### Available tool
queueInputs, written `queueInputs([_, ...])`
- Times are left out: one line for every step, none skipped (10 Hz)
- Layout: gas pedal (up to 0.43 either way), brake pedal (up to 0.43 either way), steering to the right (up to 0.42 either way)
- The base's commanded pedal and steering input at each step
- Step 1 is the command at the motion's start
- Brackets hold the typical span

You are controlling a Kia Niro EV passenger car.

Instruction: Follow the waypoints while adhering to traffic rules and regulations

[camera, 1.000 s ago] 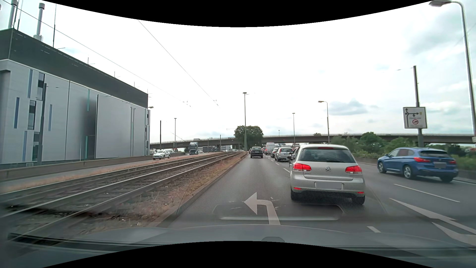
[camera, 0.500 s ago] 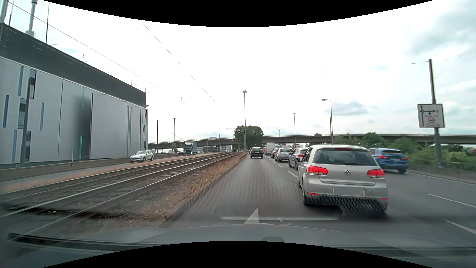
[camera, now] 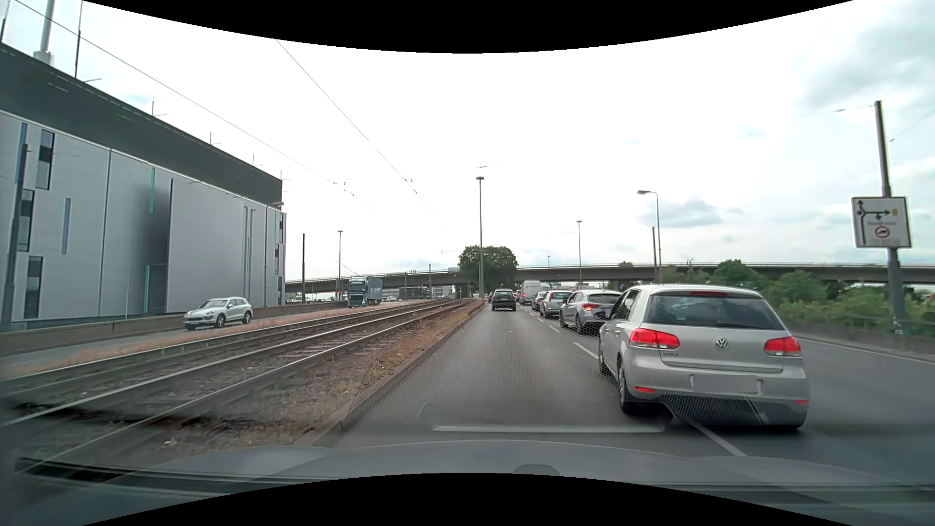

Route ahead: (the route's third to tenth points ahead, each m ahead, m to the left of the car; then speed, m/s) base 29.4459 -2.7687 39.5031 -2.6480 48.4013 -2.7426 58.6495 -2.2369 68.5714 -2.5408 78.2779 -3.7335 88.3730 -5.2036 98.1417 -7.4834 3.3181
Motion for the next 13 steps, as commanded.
queueInputs([0.059, 0.000, -0.002])
queueInputs([0.098, 0.000, 0.000])
queueInputs([0.130, 0.000, 0.001])
queueInputs([0.138, 0.000, 0.001])
queueInputs([0.157, 0.000, 0.001])
queueInputs([0.157, 0.000, 0.001])
queueInputs([0.169, 0.000, 0.001])
queueInputs([0.169, 0.000, 0.001])
queueInputs([0.169, 0.000, 0.001])
queueInputs([0.169, 0.000, 0.000])
queueInputs([0.169, 0.000, 0.000])
queueInputs([0.169, 0.000, 0.001])
queueInputs([0.169, 0.000, 0.000])
